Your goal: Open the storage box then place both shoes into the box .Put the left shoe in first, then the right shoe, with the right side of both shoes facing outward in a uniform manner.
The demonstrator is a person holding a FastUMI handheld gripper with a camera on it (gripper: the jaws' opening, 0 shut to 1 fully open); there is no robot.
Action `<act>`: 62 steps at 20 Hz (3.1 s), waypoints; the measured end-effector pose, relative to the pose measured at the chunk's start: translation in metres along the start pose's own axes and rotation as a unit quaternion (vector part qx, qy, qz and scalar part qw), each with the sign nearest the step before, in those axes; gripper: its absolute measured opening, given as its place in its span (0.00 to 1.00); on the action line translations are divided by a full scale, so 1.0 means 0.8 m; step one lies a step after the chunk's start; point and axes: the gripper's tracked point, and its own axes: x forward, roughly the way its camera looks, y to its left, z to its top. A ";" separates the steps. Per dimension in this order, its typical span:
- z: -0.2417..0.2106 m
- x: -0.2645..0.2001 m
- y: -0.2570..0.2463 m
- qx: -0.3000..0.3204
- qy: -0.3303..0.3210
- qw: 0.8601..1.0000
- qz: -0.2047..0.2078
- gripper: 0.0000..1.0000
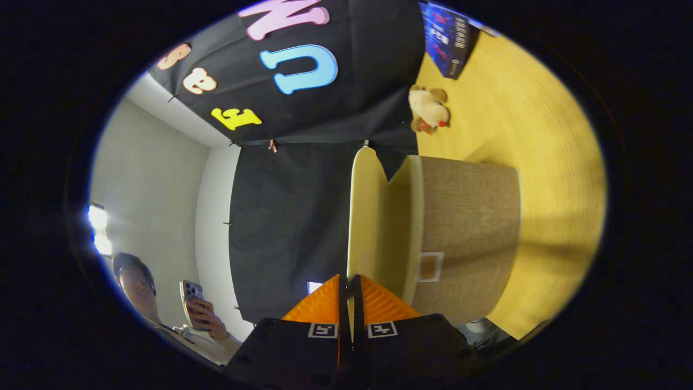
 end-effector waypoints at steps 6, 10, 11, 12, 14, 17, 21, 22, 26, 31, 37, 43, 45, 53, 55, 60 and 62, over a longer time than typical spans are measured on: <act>0.006 0.083 0.092 -0.070 -0.007 0.998 -0.001 0.05; -0.012 0.166 0.134 -0.140 0.019 0.990 -0.019 0.05; -0.012 0.186 0.138 -0.149 0.021 0.988 -0.021 0.05; -0.013 0.206 0.140 -0.152 0.023 0.988 -0.022 0.05; -0.016 0.239 0.134 -0.148 0.028 0.988 -0.030 0.05; -0.018 0.280 0.120 -0.141 0.029 0.988 -0.047 0.05; -0.019 0.313 0.082 -0.131 0.033 0.987 -0.092 0.13; -0.016 0.318 0.079 -0.134 0.029 0.986 -0.093 0.17; -0.002 0.313 0.077 -0.141 0.011 0.985 -0.102 0.60; 0.031 0.253 0.032 -0.231 -0.032 0.951 -0.204 0.95; 0.057 0.118 0.012 -0.317 -0.063 0.899 -0.295 0.96; 0.081 -0.079 -0.025 -0.346 -0.084 0.834 -0.421 0.96; 0.085 -0.140 -0.048 -0.340 -0.081 0.813 -0.466 0.96; 0.072 -0.280 -0.179 -0.258 -0.049 0.783 -0.564 0.84; 0.072 -0.295 -0.210 -0.236 -0.041 0.782 -0.575 0.77; 0.088 -0.313 -0.263 -0.209 -0.015 0.767 -0.607 0.75; 0.087 -0.308 -0.280 -0.205 -0.001 0.761 -0.616 0.65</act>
